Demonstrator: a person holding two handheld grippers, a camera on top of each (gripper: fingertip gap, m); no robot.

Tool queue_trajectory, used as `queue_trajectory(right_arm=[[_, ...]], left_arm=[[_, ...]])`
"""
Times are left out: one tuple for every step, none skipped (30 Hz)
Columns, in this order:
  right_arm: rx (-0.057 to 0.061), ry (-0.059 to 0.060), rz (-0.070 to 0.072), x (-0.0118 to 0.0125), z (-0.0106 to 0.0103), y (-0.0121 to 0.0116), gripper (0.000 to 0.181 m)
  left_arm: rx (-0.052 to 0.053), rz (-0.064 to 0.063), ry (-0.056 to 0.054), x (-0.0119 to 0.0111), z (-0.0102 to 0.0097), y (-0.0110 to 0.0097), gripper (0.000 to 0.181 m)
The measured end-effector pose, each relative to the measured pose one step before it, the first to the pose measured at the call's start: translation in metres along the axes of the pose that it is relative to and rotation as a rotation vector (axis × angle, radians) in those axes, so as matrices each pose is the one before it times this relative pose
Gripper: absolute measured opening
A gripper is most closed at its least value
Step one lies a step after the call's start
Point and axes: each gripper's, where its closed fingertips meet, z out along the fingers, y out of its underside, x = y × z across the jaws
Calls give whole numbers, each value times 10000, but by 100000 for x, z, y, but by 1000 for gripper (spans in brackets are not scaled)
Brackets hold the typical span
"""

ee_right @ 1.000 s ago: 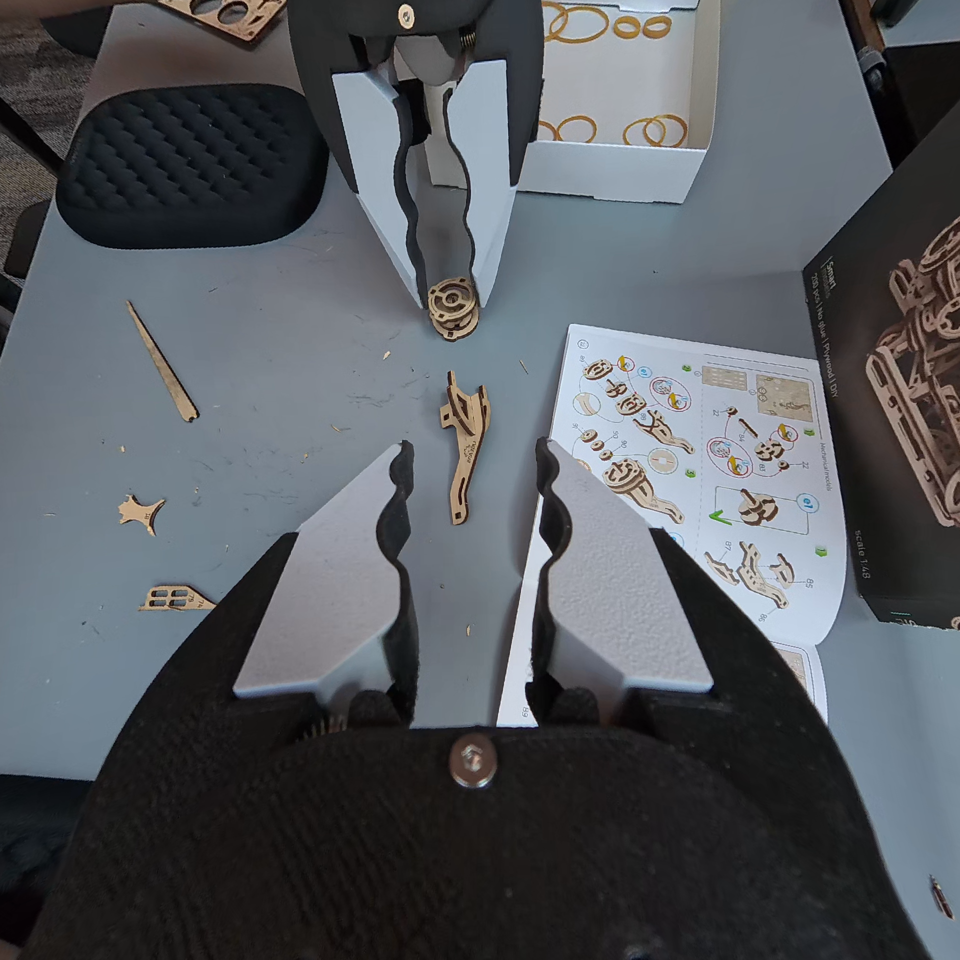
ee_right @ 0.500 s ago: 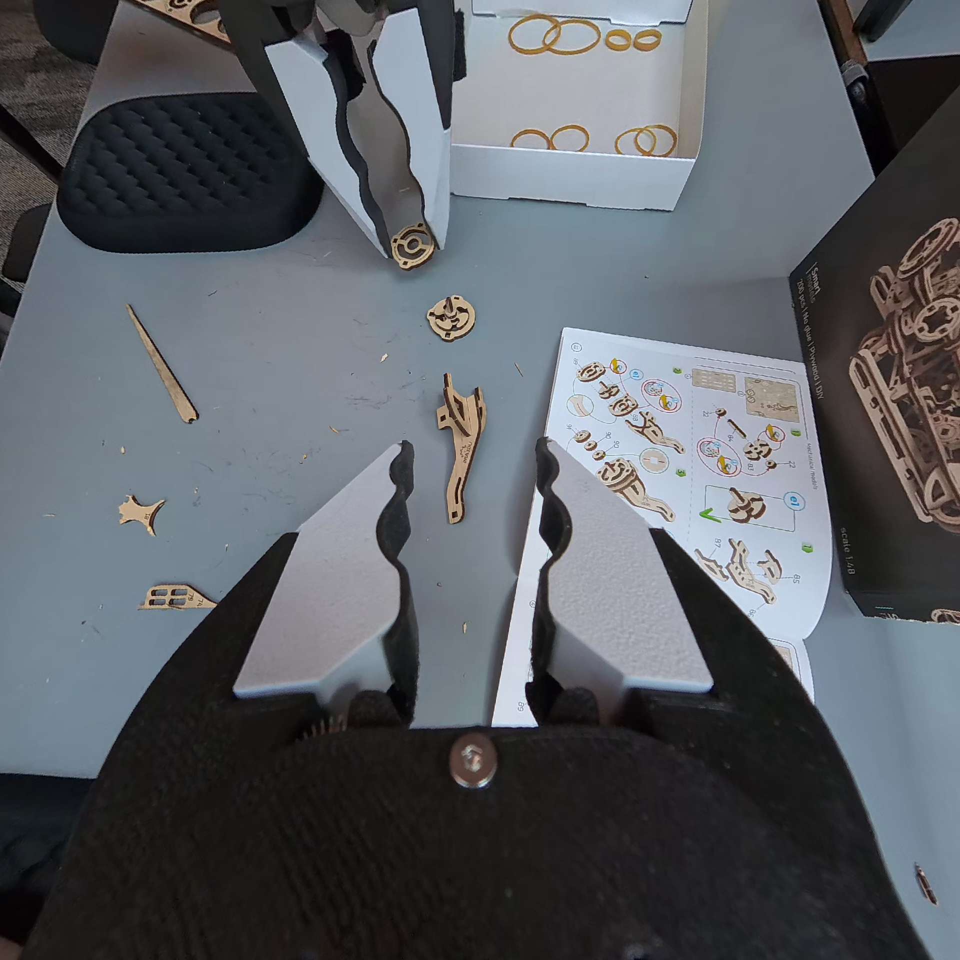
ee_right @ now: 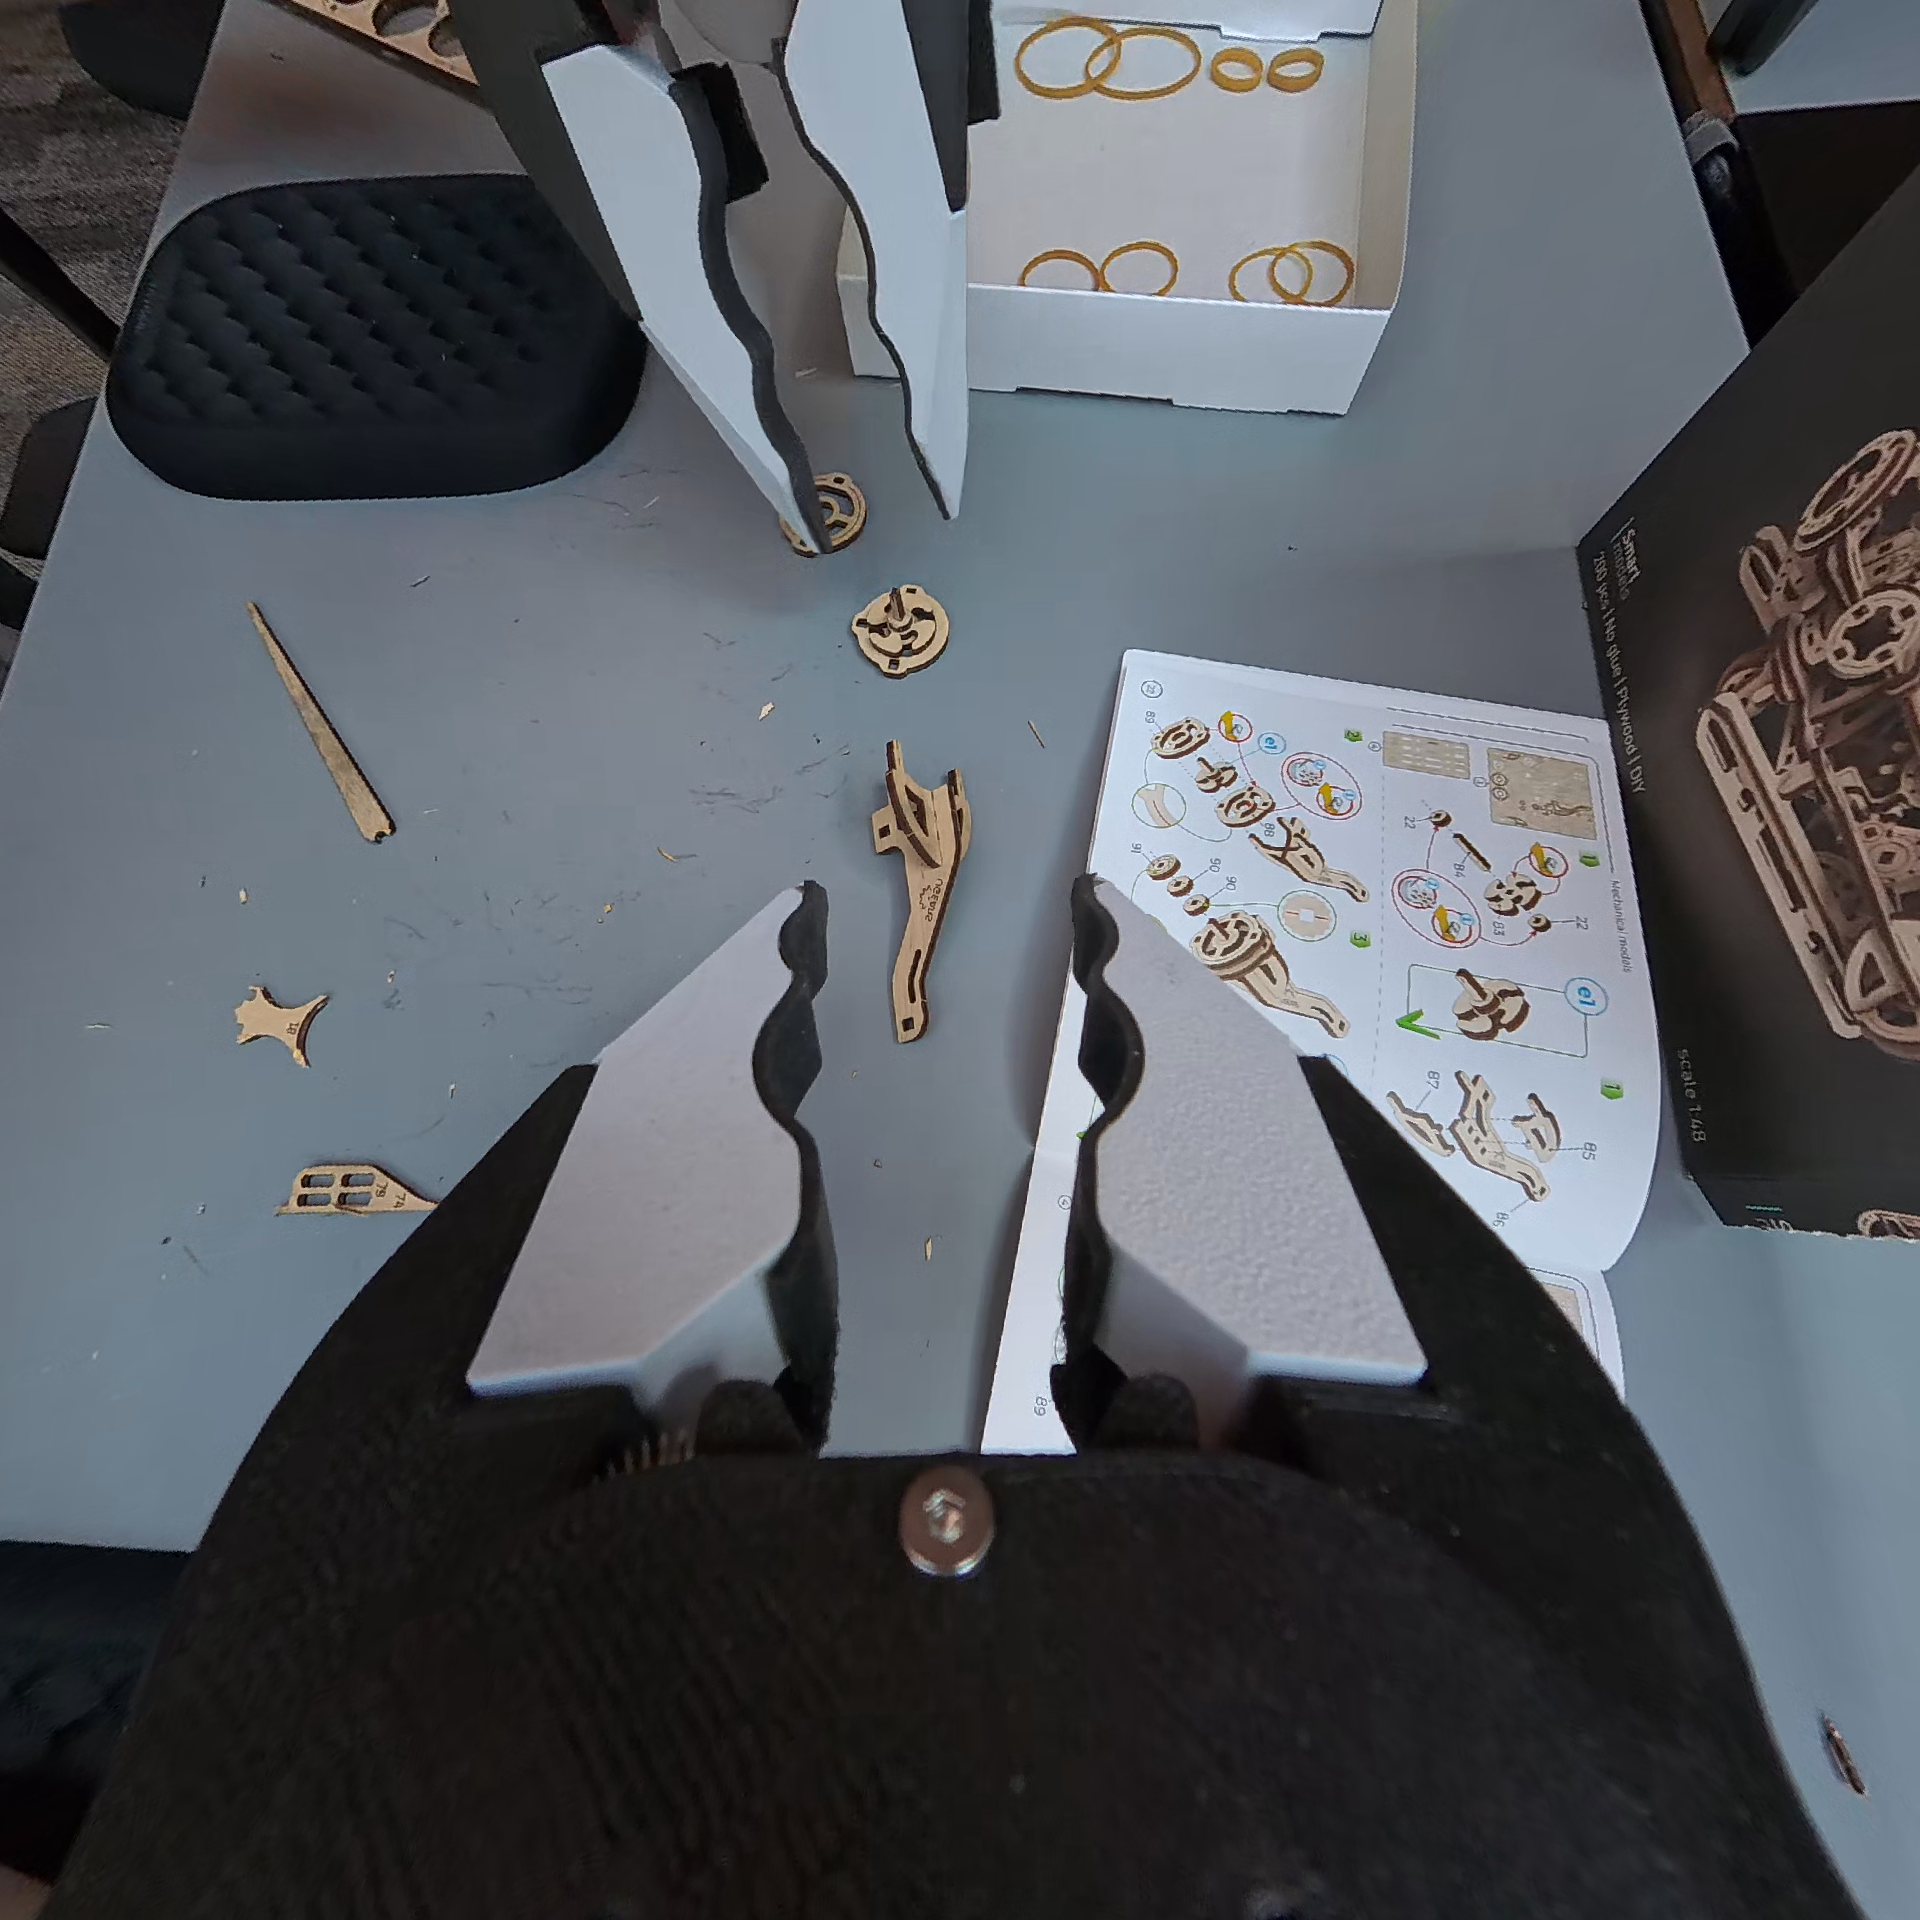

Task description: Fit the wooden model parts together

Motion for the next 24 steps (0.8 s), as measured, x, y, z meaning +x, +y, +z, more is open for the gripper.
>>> queue_trajectory(right_arm=[[-39,11,-15,-12,23,64,48],[-28,8,-15,-19,7,44,48],[-7,10,-12,-7,-23,-13,48],[12,9,-10,2,-45,-35,48],[27,5,-4,5,-63,-43,48],[34,5,8,23,-78,-50,48],[24,9,11,28,-61,-32,48],[12,3,4,32,-50,-6,48],[6,3,1,22,-37,1,48],[9,8,-2,26,-19,-18,48],[8,1,0,1,-8,-26,48],[-8,-4,0,-11,17,5,48],[-22,-11,-8,-29,18,15,48],[-27,-3,-16,-25,23,29,48],[-24,8,-15,-4,19,29,48],[-13,-1,-4,-6,-3,13,48],[7,2,1,-6,-13,-20,48],[10,7,5,18,-35,-17,48],[12,13,2,21,-28,-25,48],[13,-4,1,-10,-32,-21,48],[5,-3,0,-13,-22,-24,47],[1,11,-13,9,-12,-16,48],[-9,-1,-7,-16,21,-12,48],[-13,-17,-3,-40,35,-8,48]], left_arm=[[33,252,-115,-168,237,-257,24],[82,181,-101,-153,237,-301,19],[142,88,4,-15,192,-331,15],[99,28,134,143,179,-217,12],[9,-12,127,105,173,-32,9],[-50,-24,107,75,168,113,9],[-77,-22,71,26,166,158,9],[-97,-2,38,-14,146,205,9],[-84,23,99,114,107,180,8],[-59,32,87,102,61,127,4],[-2,12,48,31,29,25,3],[13,-9,77,83,30,0,2],[-18,-20,73,59,53,57,2],[-57,-15,85,87,99,116,3],[-95,0,63,71,141,156,3],[-63,20,13,2,140,106,3],[43,11,8,3,73,-78,3],[49,0,33,15,-12,-99,2],[40,5,-13,-58,-69,-120,1],[41,22,-33,-70,-126,-109,1],[29,25,-4,-26,-171,-112,1],[25,5,28,26,-208,-125,1],[35,-18,5,-22,-253,-158,1],[50,-20,-18,-56,-291,-197,1]])
